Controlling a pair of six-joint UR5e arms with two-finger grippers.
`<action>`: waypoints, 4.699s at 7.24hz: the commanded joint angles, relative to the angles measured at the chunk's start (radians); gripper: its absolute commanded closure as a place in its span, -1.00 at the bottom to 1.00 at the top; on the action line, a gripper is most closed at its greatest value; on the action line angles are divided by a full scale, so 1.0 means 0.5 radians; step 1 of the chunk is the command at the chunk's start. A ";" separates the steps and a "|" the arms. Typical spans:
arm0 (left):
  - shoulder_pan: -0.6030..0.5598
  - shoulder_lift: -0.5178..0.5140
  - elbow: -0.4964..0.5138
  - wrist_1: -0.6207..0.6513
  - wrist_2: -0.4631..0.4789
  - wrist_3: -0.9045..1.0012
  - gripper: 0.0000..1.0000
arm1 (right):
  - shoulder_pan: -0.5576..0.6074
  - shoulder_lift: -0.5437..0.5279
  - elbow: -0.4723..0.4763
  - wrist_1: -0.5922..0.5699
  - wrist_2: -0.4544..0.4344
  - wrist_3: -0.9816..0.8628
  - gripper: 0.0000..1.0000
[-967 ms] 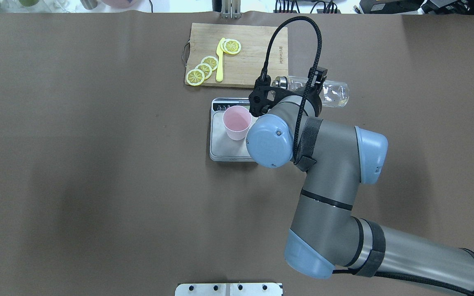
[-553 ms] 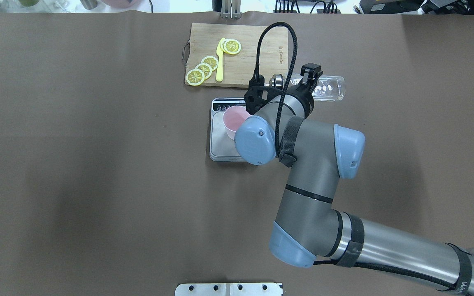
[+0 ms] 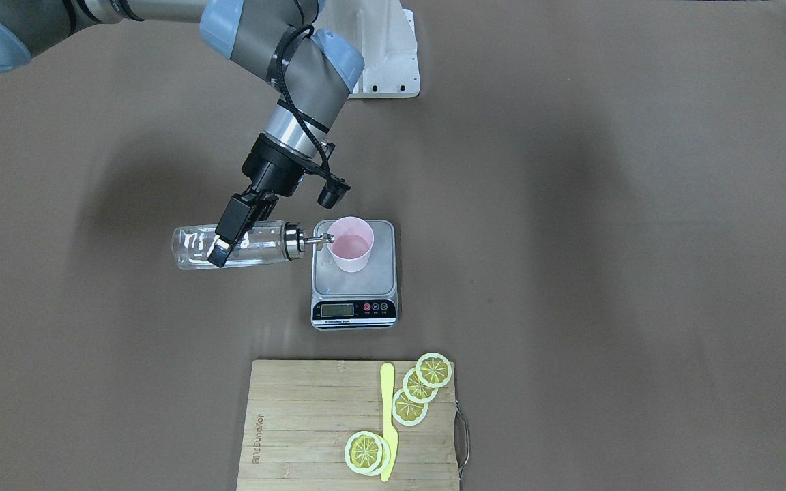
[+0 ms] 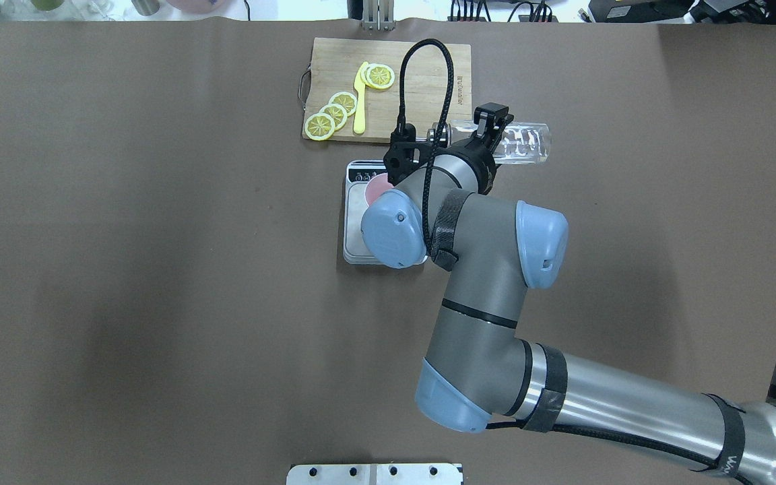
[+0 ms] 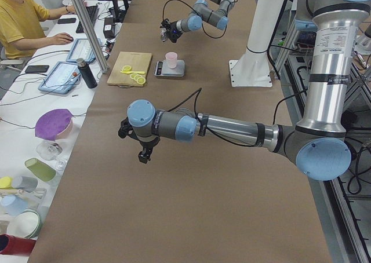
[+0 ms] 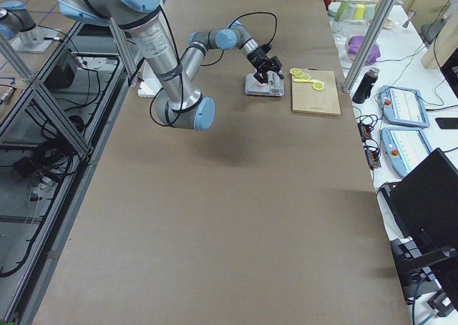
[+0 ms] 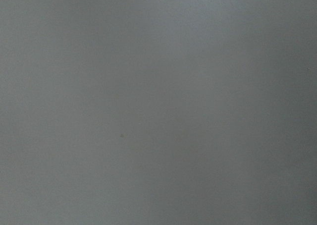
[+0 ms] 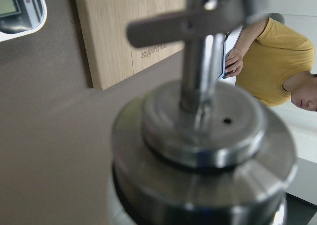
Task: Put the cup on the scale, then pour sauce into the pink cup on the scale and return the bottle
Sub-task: 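Tilt the bottle with the right gripper to pour into the cup, then turn the bottle upright and carry it back beside the scale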
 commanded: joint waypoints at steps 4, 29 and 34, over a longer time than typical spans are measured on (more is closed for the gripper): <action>-0.020 0.000 0.024 0.000 0.000 0.003 -0.97 | -0.028 0.052 -0.007 -0.254 -0.075 0.012 0.55; -0.060 -0.267 0.036 -0.178 0.000 -0.003 -0.97 | 0.334 -0.929 0.490 2.017 1.157 1.076 0.55; -0.060 -0.276 0.012 -0.190 0.000 -0.018 -0.97 | 0.331 -1.236 0.033 3.087 1.155 1.092 0.54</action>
